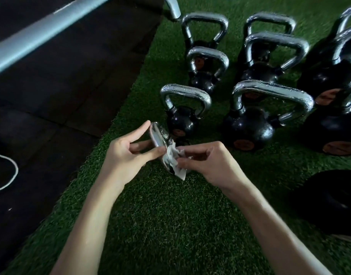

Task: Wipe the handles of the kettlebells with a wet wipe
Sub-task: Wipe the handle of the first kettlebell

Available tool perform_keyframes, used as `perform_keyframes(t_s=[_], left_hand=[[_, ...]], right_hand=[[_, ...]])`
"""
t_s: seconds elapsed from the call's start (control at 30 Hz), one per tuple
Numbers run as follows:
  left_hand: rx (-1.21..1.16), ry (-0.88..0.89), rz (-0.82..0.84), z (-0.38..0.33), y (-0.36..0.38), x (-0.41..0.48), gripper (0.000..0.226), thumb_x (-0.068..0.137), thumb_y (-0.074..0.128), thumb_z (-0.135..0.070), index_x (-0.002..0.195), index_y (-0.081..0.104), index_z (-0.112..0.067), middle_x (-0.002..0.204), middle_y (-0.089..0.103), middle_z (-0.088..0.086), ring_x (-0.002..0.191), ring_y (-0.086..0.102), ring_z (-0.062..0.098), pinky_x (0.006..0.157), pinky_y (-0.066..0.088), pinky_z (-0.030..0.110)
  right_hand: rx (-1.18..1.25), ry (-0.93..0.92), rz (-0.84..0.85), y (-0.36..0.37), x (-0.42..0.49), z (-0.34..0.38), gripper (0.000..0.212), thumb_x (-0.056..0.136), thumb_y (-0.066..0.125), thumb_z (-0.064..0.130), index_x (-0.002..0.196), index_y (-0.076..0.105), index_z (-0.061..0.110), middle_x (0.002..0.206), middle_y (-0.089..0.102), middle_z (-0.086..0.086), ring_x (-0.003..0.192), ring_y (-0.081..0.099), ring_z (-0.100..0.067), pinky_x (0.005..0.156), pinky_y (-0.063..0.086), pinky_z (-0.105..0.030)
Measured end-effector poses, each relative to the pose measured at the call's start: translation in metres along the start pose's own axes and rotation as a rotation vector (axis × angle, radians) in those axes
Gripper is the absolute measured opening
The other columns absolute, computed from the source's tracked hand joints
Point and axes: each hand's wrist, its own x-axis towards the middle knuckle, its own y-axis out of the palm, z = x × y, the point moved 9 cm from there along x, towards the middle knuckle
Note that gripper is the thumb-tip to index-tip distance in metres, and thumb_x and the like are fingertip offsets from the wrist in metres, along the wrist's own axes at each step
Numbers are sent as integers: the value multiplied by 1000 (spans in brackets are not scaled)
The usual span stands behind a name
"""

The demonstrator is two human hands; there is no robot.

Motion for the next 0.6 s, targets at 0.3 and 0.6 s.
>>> perform_keyframes(t_s=[0.3,0.6], left_hand=[[-140,-27,73,33,-12,-2,87,71,84,-14,150,48,-24,116,76,0,118,67,7,96,51,16],[147,58,99,31,-34,19,85,64,88,-47,142,54,-41,104,74,-26,85,70,10,91,56,31]], right_hand=[[-221,-243,-384,3,57,29,21,83,84,19,103,81,22,96,79,12,84,71,8,82,56,-14],[-289,-263,-365,11,81,13,18,83,83,18,102,82,17,99,79,6,89,69,7,84,55,-13]])
